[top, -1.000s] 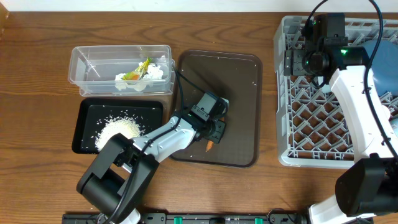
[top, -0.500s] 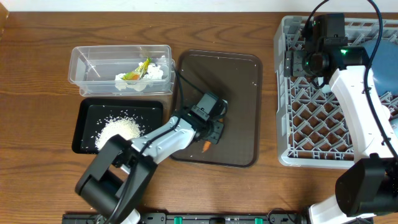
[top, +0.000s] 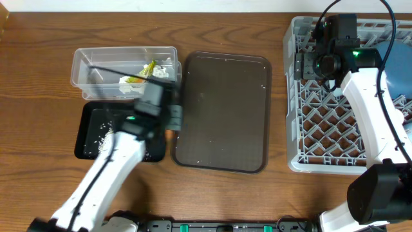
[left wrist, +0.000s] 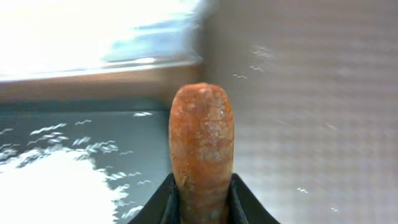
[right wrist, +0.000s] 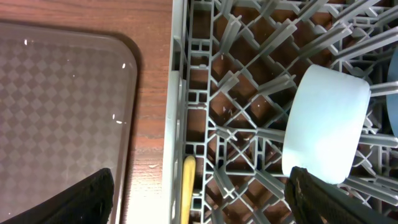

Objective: Sort waste into correct bins and load items into the dishwasher rack

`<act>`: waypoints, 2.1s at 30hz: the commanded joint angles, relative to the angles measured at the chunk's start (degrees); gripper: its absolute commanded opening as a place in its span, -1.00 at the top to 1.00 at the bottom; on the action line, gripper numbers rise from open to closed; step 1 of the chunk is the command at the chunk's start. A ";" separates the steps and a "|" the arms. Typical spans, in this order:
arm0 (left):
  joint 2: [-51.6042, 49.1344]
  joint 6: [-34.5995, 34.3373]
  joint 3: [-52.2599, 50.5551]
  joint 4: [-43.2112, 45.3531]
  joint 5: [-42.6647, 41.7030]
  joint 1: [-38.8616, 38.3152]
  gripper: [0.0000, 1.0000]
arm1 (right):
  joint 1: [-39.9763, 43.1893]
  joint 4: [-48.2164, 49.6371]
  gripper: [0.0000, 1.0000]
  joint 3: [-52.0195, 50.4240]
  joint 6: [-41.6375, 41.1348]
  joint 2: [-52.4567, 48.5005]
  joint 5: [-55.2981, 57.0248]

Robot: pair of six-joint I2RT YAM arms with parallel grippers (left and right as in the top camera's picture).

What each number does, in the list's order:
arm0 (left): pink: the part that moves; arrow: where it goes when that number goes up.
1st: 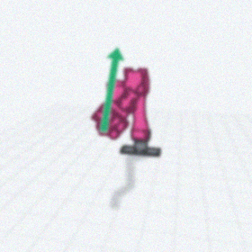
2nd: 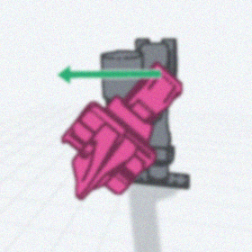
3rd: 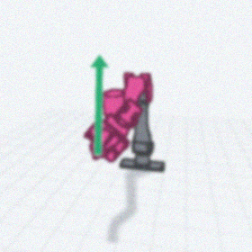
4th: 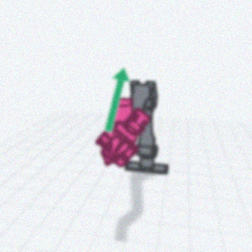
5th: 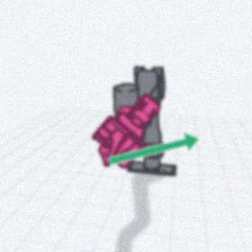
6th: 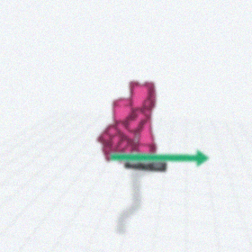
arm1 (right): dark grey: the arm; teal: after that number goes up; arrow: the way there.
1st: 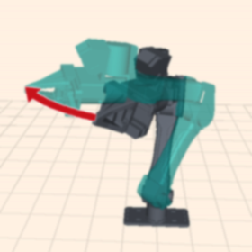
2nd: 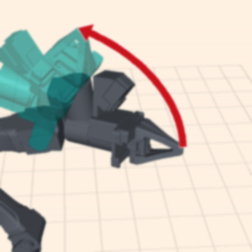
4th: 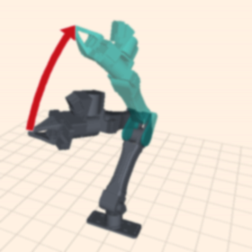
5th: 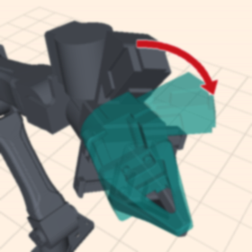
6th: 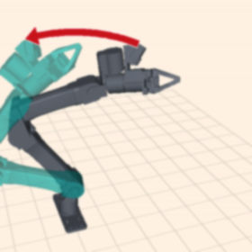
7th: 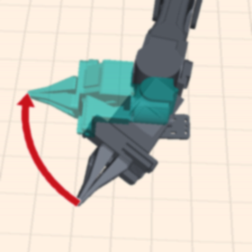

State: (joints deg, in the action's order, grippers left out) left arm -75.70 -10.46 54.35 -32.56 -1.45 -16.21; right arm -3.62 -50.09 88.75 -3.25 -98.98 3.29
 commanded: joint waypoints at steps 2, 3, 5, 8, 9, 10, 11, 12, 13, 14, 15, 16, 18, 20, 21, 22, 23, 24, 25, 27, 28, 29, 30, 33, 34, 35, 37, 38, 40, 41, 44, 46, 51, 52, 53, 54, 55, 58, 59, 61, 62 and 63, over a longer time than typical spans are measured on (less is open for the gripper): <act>1.20 -2.54 0.26 -2.64 1.77 8.81 0.63 | 0.28 0.02 -0.75 0.07 0.72 -0.57 0.33; 0.98 -3.65 0.26 -3.19 1.77 10.78 0.63 | 0.28 0.02 -0.75 0.07 0.72 -0.57 0.33; 0.24 -5.38 0.26 -3.91 1.81 14.58 0.63 | 0.28 0.02 -0.75 0.07 0.72 -0.57 0.35; -1.75 -8.92 0.26 -4.13 2.16 19.43 0.69 | 0.28 -0.07 -0.75 0.07 0.72 -0.57 0.33; -2.49 -9.86 0.24 -4.11 2.19 20.52 0.70 | 0.28 -0.04 -0.75 0.07 0.72 -0.57 0.33; -3.45 -11.41 0.24 -4.07 2.19 21.77 0.70 | 0.28 -0.07 -0.75 0.07 0.72 -0.57 0.33; -4.46 -13.00 0.24 -4.02 2.16 22.77 0.70 | 0.28 -0.07 -0.75 0.07 0.72 -0.57 0.33; -5.51 -14.56 0.24 -3.96 2.16 23.67 0.70 | 0.28 -0.07 -0.75 0.07 0.72 -0.57 0.33; -6.69 -15.78 0.24 -3.89 2.16 24.46 0.70 | 0.28 -0.07 -0.75 0.07 0.72 -0.57 0.33; -7.93 -16.90 0.24 -3.85 2.16 25.18 0.70 | 0.28 -0.09 -0.75 0.07 0.72 -0.57 0.31; -9.51 -18.29 0.24 -3.82 2.16 25.83 0.69 | 0.28 -0.11 -0.75 0.07 0.72 -0.57 0.33; -10.84 -19.32 0.24 -3.82 2.14 26.27 0.69 | 0.28 -0.13 -0.75 0.07 0.72 -0.57 0.33; -13.81 -21.29 0.24 -3.37 2.14 26.93 0.69 | 0.28 -0.13 -0.75 0.07 0.72 -0.57 0.33; -16.50 -21.79 0.24 -2.01 2.14 27.04 0.69 | 0.28 -0.13 -0.75 0.07 0.72 -0.57 0.33; -17.57 -21.79 0.24 -1.18 2.12 27.02 0.69 | 0.28 -0.13 -0.75 0.07 0.72 -0.57 0.33; -18.53 -21.79 0.24 -0.26 2.10 27.02 0.68 | 0.28 -0.13 -0.75 0.07 0.72 -0.57 0.33; -19.47 -21.79 0.24 0.70 2.10 27.02 0.69 | 0.28 -0.17 -0.75 0.07 0.72 -0.57 0.33; -20.11 -21.81 0.24 1.46 2.10 27.02 0.68 | 0.28 -0.26 -0.75 0.07 0.72 -0.57 0.33; -20.74 -21.81 0.24 2.25 2.08 27.02 0.68 | 0.28 -0.33 -0.75 0.07 0.72 -0.57 0.33; -21.77 -21.81 0.24 3.43 2.10 27.02 0.67 | 0.28 -0.50 -0.74 0.07 0.70 -0.57 0.31; -22.32 -21.81 0.24 3.96 2.12 27.02 0.67 | 0.28 -0.50 -0.75 0.07 0.70 -0.57 0.31; -22.73 -21.79 0.24 4.26 2.12 27.02 0.67 | 0.28 -0.52 -0.75 0.07 0.70 -0.57 0.33; -23.10 -21.79 0.24 4.55 2.12 27.02 0.56 | 0.28 -0.52 -0.75 0.07 0.70 -0.57 0.33; -23.34 -21.77 0.24 4.59 2.12 27.02 0.53 | 0.28 -0.52 -0.75 0.07 0.72 -0.57 0.33; -23.34 -21.77 0.24 4.59 2.12 27.02 0.52 | 0.28 -0.52 -0.76 0.07 0.72 -0.57 0.33; -23.34 -21.77 0.24 4.57 2.12 27.02 0.50 | 0.28 -0.52 -0.76 0.07 0.72 -0.57 0.33; -23.28 -21.70 0.26 4.57 2.10 27.02 0.35 | 0.28 -0.50 -0.76 0.07 0.70 -0.57 0.31; -23.12 -21.51 0.26 4.50 2.05 27.02 0.31 | 0.28 -0.50 -0.76 0.07 0.70 -0.57 0.31; -22.58 -21.51 0.26 4.07 1.92 27.02 0.19 | 0.28 -0.50 -0.76 0.07 0.63 -0.57 0.31; -22.03 -21.51 0.28 3.85 1.92 27.02 0.12 | 0.28 -0.50 -0.75 0.07 0.11 -0.57 0.33; -19.37 -19.34 0.28 3.48 1.92 27.02 0.03 | 0.35 -0.26 -0.75 0.07 -3.45 -0.57 0.31; -16.52 -17.07 0.28 3.06 1.95 26.82 0.02 | 0.66 0.24 -0.79 0.07 -5.07 -0.57 0.22; -8.39 -7.65 0.33 2.73 0.24 24.30 -0.26 | 1.90 2.71 -0.98 0.07 -3.34 -0.57 -4.79; -7.15 -4.81 0.35 2.73 -1.27 23.41 -0.41 | 2.21 3.30 -0.98 0.07 -1.84 -0.57 -6.45; -6.21 -2.19 0.35 2.67 -2.80 22.49 -0.53 | 2.45 3.78 -0.98 0.07 -0.55 -0.57 -7.69; -5.38 0.59 0.35 2.38 -4.50 21.27 -0.58 | 2.75 4.26 -0.99 0.07 0.59 -0.57 -9.07; -5.03 2.49 0.44 1.81 -5.57 20.17 -0.61 | 3.02 4.50 -0.98 0.07 1.11 -0.57 -9.99; -5.27 4.90 0.98 -2.27 -5.84 17.20 -0.68 | 4.11 3.91 -0.99 0.07 1.18 -0.63 -11.58; -5.51 4.87 1.09 -4.07 -5.86 16.63 -0.69 | 4.68 2.97 -0.99 0.07 1.16 -0.63 -12.26; -5.55 4.83 1.09 -7.69 -5.86 16.24 -0.72 | 6.14 0.44 -0.99 0.07 0.63 -0.66 -13.22; -5.49 4.59 1.09 -9.55 -5.84 16.24 -0.72 | 6.82 -0.83 -0.98 0.07 0.37 -0.66 -13.22; -5.40 3.93 1.09 -11.63 -5.86 16.48 -0.72 | 7.85 -2.93 -0.99 0.07 0.09 -0.66 -13.25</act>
State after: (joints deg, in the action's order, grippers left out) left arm -80.90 -8.60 54.61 -41.36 -6.52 -0.03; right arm 1.69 -50.65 88.75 -3.40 -98.98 -7.73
